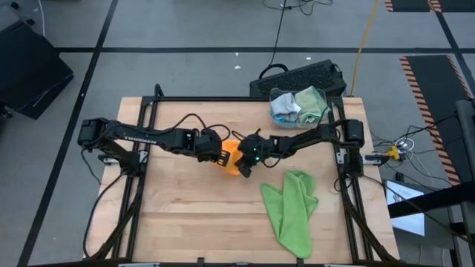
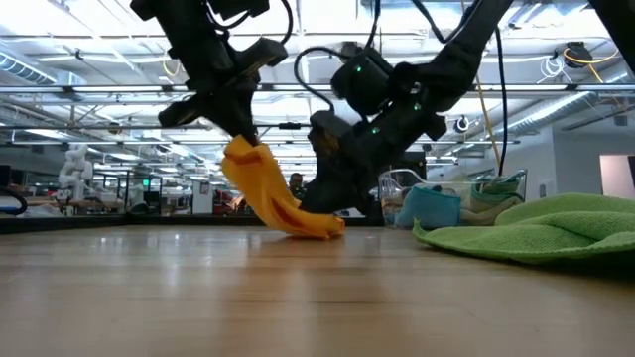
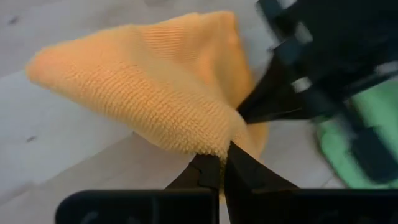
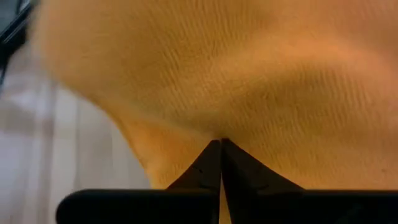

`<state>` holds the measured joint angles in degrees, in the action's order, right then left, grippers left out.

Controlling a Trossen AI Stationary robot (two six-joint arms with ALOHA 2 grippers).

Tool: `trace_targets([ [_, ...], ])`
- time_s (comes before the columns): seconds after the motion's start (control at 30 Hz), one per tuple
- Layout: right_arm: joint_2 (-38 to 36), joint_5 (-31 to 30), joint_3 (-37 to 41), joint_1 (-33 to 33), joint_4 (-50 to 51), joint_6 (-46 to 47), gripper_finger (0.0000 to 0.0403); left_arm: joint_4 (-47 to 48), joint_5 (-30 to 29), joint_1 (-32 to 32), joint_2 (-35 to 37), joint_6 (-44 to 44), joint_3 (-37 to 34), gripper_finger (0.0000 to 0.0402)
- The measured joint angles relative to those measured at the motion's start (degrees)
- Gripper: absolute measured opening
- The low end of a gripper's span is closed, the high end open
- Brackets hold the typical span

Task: Fold microfiber towels
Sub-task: Fold the yellow microfiber towel

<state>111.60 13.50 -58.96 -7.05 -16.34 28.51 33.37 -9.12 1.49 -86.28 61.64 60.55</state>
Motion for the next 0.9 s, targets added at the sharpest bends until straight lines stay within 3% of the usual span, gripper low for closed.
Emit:
trace_targets([
  [0.33, 2.47, 0.51, -0.04, 0.39, -1.21, 2.32, 0.0001, -7.66, 0.58, 0.51, -5.90, -4.44, 0.19, 0.0008],
  [0.47, -0.02, 5.44, -0.02, -0.92, 2.84, 1.67, 0.0001, -5.68, 5.42, 0.48, -9.05, -3.66, 0.00, 0.0009],
  [0.67, -5.68, 12.92, 0.53, -2.23, 15.51, -3.55, 0.0009, -0.33, 6.87, -1.91, -7.42, -2.14, 0.03, 0.0006],
  [0.9, -14.80, 14.04, 0.53, -2.37, 23.92, -12.15, 0.0060, 7.95, 8.11, -6.75, -2.72, -7.71, 0.04, 0.0006],
])
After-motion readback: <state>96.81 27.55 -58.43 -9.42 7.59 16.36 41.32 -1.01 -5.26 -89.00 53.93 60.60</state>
